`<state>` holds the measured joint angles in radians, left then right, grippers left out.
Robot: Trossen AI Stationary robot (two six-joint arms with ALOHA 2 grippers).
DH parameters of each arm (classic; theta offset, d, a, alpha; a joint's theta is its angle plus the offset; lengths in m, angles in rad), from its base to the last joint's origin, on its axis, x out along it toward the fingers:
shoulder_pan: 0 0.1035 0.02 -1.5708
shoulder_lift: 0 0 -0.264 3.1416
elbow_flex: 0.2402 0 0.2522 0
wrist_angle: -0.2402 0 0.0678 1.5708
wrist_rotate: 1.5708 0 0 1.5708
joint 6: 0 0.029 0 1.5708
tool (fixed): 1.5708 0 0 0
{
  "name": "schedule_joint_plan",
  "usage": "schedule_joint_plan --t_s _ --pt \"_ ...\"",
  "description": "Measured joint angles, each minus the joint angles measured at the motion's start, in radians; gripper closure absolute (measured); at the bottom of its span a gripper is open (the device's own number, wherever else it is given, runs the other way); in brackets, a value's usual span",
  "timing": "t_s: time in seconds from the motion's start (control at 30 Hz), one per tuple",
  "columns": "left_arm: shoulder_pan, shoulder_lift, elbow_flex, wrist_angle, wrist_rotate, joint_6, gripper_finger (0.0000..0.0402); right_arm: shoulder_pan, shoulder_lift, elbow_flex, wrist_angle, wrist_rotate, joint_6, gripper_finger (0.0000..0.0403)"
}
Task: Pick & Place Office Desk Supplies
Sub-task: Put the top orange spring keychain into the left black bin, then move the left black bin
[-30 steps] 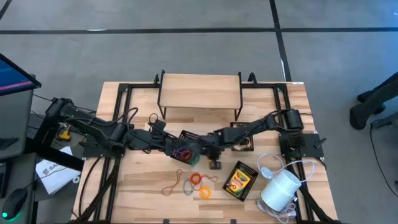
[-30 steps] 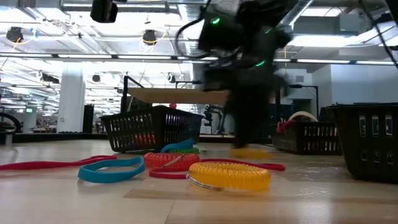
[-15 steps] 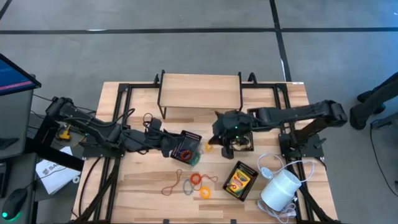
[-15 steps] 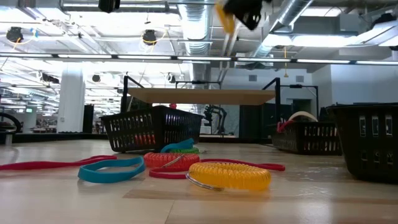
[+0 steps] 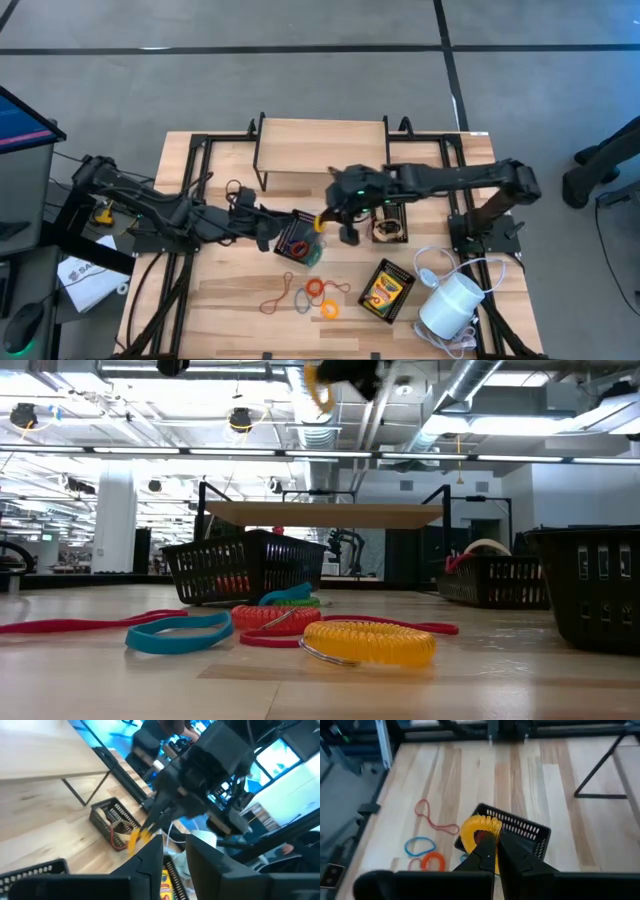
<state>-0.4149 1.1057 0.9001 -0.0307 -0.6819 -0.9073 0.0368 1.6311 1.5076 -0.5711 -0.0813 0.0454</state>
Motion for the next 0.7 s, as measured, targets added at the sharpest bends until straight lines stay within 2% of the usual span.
schedule_joint_plan --t_s 0.13,0.23,0.53,0.7 --pt "0.000 -0.028 0.000 -0.006 0.000 0.036 0.0331 -0.001 0.109 0.107 -0.016 -0.036 -0.051 0.0401" --pt "0.000 -0.051 0.000 -0.011 0.000 0.040 0.0337 -0.001 0.185 0.148 -0.026 -0.059 -0.054 0.0383" --pt "0.000 -0.081 0.001 -0.062 0.001 0.047 0.0344 -0.026 0.292 0.182 -0.082 -0.077 -0.054 0.0257" --pt "-0.001 -0.081 0.000 -0.088 0.001 0.044 0.0344 -0.056 0.293 0.183 -0.115 -0.077 -0.025 0.0205"
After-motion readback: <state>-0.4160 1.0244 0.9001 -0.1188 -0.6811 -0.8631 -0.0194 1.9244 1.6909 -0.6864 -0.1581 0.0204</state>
